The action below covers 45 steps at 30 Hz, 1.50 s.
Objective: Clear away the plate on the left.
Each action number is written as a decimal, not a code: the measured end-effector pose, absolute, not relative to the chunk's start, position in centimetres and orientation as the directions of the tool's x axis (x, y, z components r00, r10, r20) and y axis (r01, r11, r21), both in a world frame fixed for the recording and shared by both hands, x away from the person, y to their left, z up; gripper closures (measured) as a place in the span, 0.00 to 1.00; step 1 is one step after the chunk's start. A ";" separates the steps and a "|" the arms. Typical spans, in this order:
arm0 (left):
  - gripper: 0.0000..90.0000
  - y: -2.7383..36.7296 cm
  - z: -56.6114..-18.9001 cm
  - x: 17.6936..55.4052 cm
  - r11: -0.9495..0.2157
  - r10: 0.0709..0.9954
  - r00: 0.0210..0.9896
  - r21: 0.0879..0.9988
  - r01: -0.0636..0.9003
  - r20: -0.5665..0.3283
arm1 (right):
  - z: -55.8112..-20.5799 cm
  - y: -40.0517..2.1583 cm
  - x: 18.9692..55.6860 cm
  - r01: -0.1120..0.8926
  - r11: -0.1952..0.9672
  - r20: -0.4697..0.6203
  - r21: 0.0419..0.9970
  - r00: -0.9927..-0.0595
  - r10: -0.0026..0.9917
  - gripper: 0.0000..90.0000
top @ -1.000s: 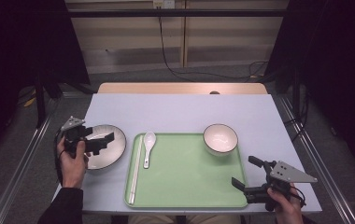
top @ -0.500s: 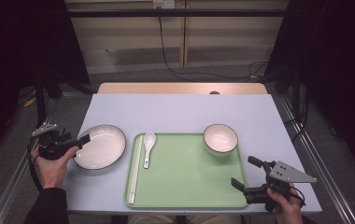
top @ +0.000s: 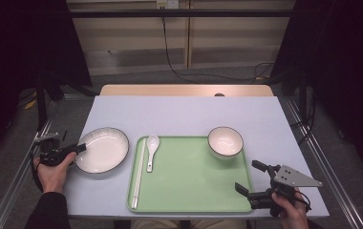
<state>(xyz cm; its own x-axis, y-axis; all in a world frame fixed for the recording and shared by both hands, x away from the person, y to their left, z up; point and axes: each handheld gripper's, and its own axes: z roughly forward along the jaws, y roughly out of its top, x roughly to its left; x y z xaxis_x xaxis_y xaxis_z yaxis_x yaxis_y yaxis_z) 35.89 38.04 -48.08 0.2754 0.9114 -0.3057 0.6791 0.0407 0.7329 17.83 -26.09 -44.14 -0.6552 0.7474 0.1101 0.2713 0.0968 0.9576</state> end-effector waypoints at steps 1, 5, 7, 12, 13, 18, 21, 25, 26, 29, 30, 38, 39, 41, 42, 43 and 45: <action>0.70 37.9 -48.1 36.0 0.052 0.908 0.274 0.733 0.678 -0.318 | -44.2 -26.1 17.8 0.264 0.096 0.104 0.960 -0.652 0.751 0.02; 0.72 37.5 -48.5 36.6 0.070 0.885 0.282 0.705 0.706 -0.370 | -44.2 -26.1 17.8 0.271 0.096 0.109 0.958 -0.652 0.750 0.02; 0.72 37.8 -48.8 36.9 0.092 0.867 0.282 0.690 0.718 -0.410 | -44.2 -26.0 17.8 0.265 0.098 0.104 0.959 -0.653 0.750 0.02; 0.75 38.0 -49.2 37.3 0.143 0.840 0.270 0.672 0.727 -0.471 | -44.2 -26.1 17.9 0.268 0.100 0.105 0.958 -0.654 0.749 0.02; 0.77 38.0 -49.3 37.4 0.152 0.835 0.269 0.671 0.725 -0.480 | -44.2 -26.1 17.9 0.270 0.097 0.109 0.958 -0.653 0.749 0.02; 0.81 38.2 -49.5 37.8 0.170 0.813 0.268 0.651 0.740 -0.517 | -44.3 -26.1 17.9 0.272 0.095 0.110 0.958 -0.652 0.750 0.02; 0.84 38.5 -49.8 38.0 0.210 0.792 0.242 0.622 0.754 -0.561 | -44.4 -26.2 17.9 0.278 0.098 0.114 0.956 -0.653 0.749 0.02; 0.85 38.6 -49.8 38.1 0.226 0.778 0.238 0.611 0.758 -0.582 | -44.4 -26.3 18.0 0.276 0.092 0.114 0.957 -0.646 0.755 0.02; 0.86 38.6 -49.9 38.1 0.249 0.766 0.227 0.604 0.757 -0.601 | -44.4 -26.3 18.0 0.279 0.092 0.116 0.956 -0.647 0.754 0.02; 0.88 39.0 -49.9 38.2 0.261 0.752 0.209 0.574 0.776 -0.625 | -44.3 -26.3 17.9 0.282 0.089 0.121 0.955 -0.648 0.752 0.02; 0.88 38.9 -49.9 38.3 0.273 0.745 0.210 0.576 0.770 -0.633 | -44.4 -26.3 17.9 0.280 0.091 0.119 0.956 -0.648 0.752 0.02; 0.92 39.1 -49.4 38.2 0.291 0.744 0.182 0.557 0.777 -0.643 | -44.4 -26.4 17.9 0.285 0.085 0.121 0.955 -0.636 0.762 0.02; 0.93 39.1 -49.3 38.1 0.294 0.734 0.189 0.556 0.778 -0.652 | -44.4 -26.4 17.9 0.284 0.085 0.121 0.955 -0.635 0.763 0.02; 0.94 38.9 -48.8 38.0 0.287 0.749 0.192 0.573 0.768 -0.634 | -44.4 -26.4 17.9 0.285 0.085 0.123 0.955 -0.638 0.760 0.02; 0.94 38.8 -48.5 38.0 0.275 0.760 0.196 0.580 0.767 -0.620 | -44.4 -26.5 17.9 0.285 0.088 0.123 0.954 -0.644 0.755 0.02; 0.94 38.7 -48.3 37.9 0.259 0.772 0.202 0.588 0.766 -0.603 | -44.3 -26.5 17.9 0.282 0.091 0.118 0.955 -0.646 0.754 0.02; 0.94 38.5 -48.1 37.9 0.267 0.778 0.185 0.582 0.768 -0.600 | -44.3 -26.5 17.9 0.281 0.093 0.116 0.955 -0.646 0.754 0.02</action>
